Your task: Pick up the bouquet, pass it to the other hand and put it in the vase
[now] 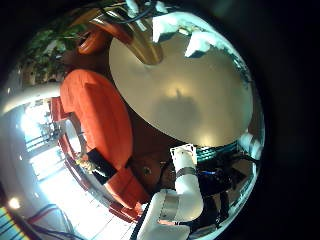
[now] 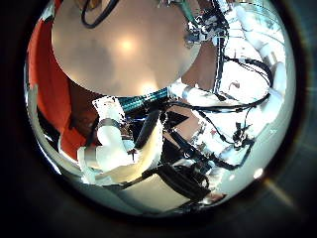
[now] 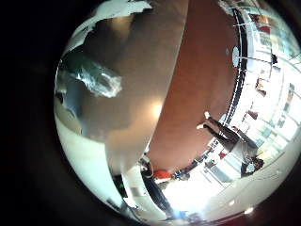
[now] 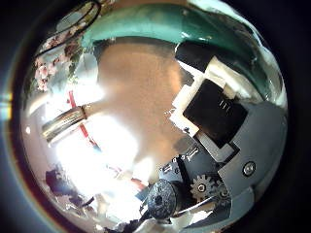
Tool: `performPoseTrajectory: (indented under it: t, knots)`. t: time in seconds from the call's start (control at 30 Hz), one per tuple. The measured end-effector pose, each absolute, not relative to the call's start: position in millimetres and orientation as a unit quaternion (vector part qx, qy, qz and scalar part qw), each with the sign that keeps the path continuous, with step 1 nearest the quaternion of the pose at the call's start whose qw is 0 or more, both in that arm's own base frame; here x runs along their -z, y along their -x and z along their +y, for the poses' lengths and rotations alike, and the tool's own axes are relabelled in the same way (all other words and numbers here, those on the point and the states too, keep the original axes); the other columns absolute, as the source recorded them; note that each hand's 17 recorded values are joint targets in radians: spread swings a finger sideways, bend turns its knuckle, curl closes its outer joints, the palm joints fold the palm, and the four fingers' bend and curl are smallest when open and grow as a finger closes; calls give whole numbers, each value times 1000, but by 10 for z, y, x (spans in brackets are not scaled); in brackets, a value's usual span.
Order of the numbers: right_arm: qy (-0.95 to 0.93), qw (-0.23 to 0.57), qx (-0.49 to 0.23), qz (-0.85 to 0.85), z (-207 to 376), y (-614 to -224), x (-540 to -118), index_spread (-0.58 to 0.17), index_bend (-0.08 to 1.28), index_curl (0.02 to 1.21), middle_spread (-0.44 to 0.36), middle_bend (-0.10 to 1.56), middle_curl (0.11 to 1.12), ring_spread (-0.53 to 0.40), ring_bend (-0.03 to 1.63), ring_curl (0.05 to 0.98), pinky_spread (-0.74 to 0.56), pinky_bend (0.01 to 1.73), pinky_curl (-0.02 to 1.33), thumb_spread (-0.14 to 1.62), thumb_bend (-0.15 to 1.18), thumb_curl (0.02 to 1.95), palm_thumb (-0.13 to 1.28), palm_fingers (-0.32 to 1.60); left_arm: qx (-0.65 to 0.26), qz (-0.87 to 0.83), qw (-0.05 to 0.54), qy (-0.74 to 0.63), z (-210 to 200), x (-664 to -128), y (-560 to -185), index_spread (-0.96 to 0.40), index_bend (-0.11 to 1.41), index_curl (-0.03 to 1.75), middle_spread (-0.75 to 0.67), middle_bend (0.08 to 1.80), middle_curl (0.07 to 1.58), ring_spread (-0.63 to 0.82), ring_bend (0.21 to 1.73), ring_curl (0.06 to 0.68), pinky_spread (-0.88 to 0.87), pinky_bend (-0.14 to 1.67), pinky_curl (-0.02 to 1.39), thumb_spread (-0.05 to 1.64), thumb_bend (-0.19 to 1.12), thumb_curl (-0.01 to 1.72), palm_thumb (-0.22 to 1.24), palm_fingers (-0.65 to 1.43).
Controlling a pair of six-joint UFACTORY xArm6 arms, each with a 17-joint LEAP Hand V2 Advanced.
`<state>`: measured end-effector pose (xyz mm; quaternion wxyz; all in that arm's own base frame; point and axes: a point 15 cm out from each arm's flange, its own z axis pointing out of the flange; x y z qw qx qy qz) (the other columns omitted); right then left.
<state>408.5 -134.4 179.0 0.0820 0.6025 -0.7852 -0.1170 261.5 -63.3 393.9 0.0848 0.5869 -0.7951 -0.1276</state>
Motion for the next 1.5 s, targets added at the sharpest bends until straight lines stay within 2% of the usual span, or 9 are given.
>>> performPoseTrajectory:
  t: [0.2,0.47,0.77,1.23,1.4,1.5]
  knots:
    - [-604,66,97,-788,-1364,-4034,-2196,-294,1051,838,-162,1229,777,-211,1354,585,-242,1415,416,928,110,632,1123,1227,128,-795,85,-586,-636,-3930,-2624,-47,172,344,237,195,363,392,628,177,470,318,340,1123,-21,288,233,213]
    - [-625,16,43,-779,-1373,-3961,-3228,-251,1118,854,-128,1307,779,-196,1419,627,-196,1456,489,892,99,738,1147,1171,123,-796,85,-587,-657,-3959,-2685,-47,171,344,231,195,361,392,623,177,463,320,342,1123,-21,288,233,217]
    - [-630,-136,16,-765,-1248,-3902,-4112,-226,1150,843,-113,1343,759,-188,1439,644,-170,1436,548,874,89,849,1154,1157,77,-790,85,-602,-715,-4139,-2846,-65,181,357,205,201,366,361,614,172,444,299,336,1131,-19,288,238,268]
    - [-583,-409,80,-698,-1102,-3776,-5055,-201,1181,822,-104,1367,728,-183,1450,650,-166,1381,634,860,79,1011,1142,1154,-62,-758,140,-633,-972,-4670,-2955,-68,186,382,128,241,393,271,605,163,368,247,329,1154,-19,290,262,375]
    - [-584,-419,94,-689,-1084,-3650,-5158,-197,1189,815,-103,1375,720,-183,1452,652,-169,1361,665,856,60,1060,1115,1150,-87,-750,139,-641,-957,-4831,-2933,-65,182,389,106,252,405,244,616,163,341,236,332,1156,-17,291,266,391]
    - [-580,-406,94,-700,-1151,-3631,-5103,-200,1175,804,-108,1363,710,-186,1433,642,-189,1332,667,877,-36,1024,977,1138,-83,-751,144,-639,-965,-4831,-2862,-64,180,391,103,256,409,237,617,162,335,235,333,1155,-19,292,268,393]
